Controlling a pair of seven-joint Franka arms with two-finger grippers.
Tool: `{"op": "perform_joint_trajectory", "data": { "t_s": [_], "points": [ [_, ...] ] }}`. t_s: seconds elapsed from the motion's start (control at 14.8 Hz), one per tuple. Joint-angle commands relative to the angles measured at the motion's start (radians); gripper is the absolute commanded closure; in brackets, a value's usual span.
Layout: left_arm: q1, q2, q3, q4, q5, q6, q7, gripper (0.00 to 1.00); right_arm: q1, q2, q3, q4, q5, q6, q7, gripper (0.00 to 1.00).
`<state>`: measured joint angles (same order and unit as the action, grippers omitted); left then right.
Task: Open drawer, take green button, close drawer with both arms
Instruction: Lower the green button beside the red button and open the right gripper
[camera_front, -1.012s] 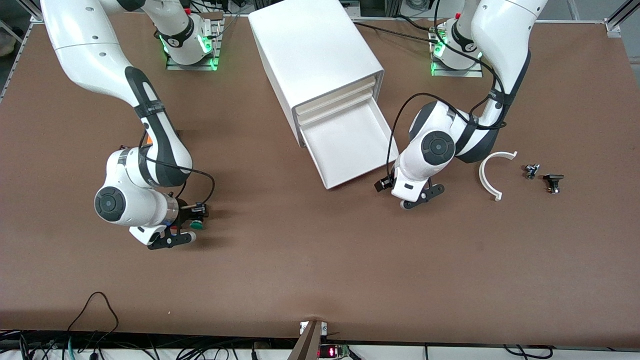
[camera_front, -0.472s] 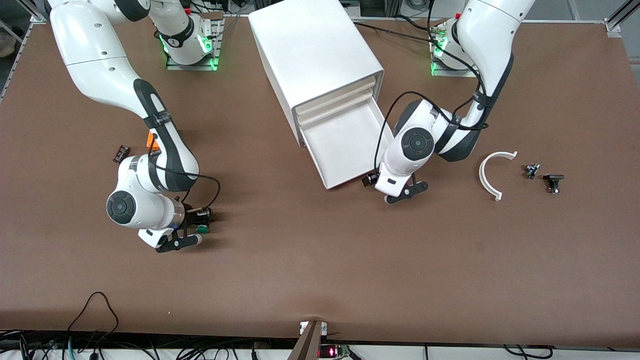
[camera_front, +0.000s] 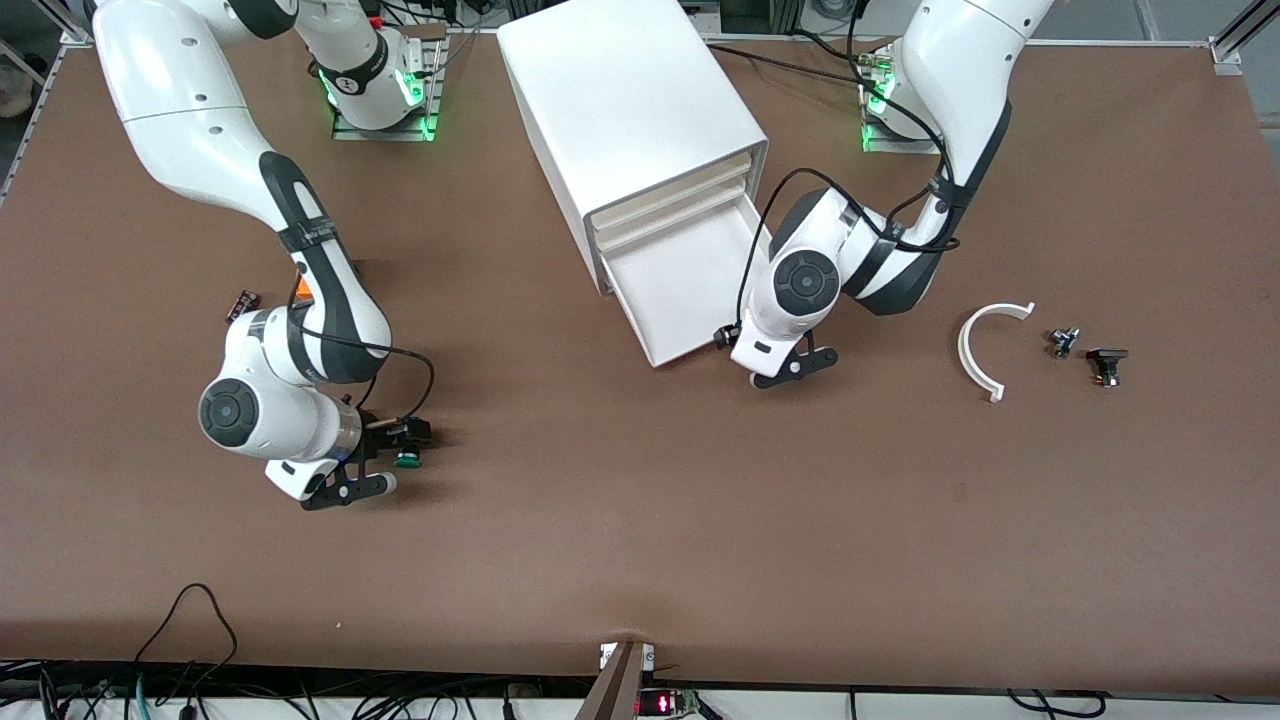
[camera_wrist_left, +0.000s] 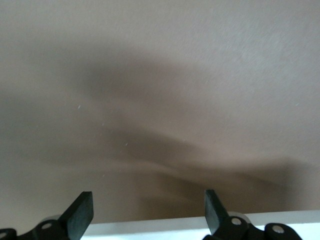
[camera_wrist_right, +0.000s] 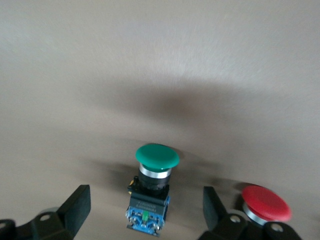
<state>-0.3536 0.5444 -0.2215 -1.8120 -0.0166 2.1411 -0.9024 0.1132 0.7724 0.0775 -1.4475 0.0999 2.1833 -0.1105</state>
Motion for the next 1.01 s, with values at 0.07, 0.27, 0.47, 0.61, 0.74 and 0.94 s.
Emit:
{"op": "perform_joint_trajectory", "data": {
  "t_s": [0.07, 0.27, 0.47, 0.61, 0.74, 0.94],
  "points": [
    [-0.002, -0.017, -0.058, -0.009, 0.027, -0.055, -0.015, 0.02, -0.009, -0.106, -0.005, -0.013, -0.009, -0.051, -0.015, 0.0],
    [-0.013, -0.011, -0.09, -0.01, 0.027, -0.063, -0.015, 0.02, -0.009, -0.171, -0.024, -0.011, -0.043, -0.086, -0.008, 0.0],
    [-0.012, -0.011, -0.116, -0.009, 0.02, -0.102, -0.015, 0.01, -0.009, -0.246, -0.044, -0.011, -0.077, -0.17, -0.008, 0.0],
    [-0.016, -0.011, -0.122, -0.003, 0.017, -0.139, -0.016, 0.01, -0.009, -0.294, -0.045, -0.011, -0.095, -0.221, 0.029, 0.0],
    [-0.016, -0.008, -0.14, -0.003, 0.017, -0.181, -0.015, 0.01, -0.007, -0.337, -0.051, -0.011, -0.109, -0.269, 0.081, 0.0],
    [-0.018, -0.006, -0.156, -0.004, -0.031, -0.196, -0.016, 0.01, -0.004, -0.389, -0.053, -0.014, -0.12, -0.313, 0.126, 0.0]
  ]
}}
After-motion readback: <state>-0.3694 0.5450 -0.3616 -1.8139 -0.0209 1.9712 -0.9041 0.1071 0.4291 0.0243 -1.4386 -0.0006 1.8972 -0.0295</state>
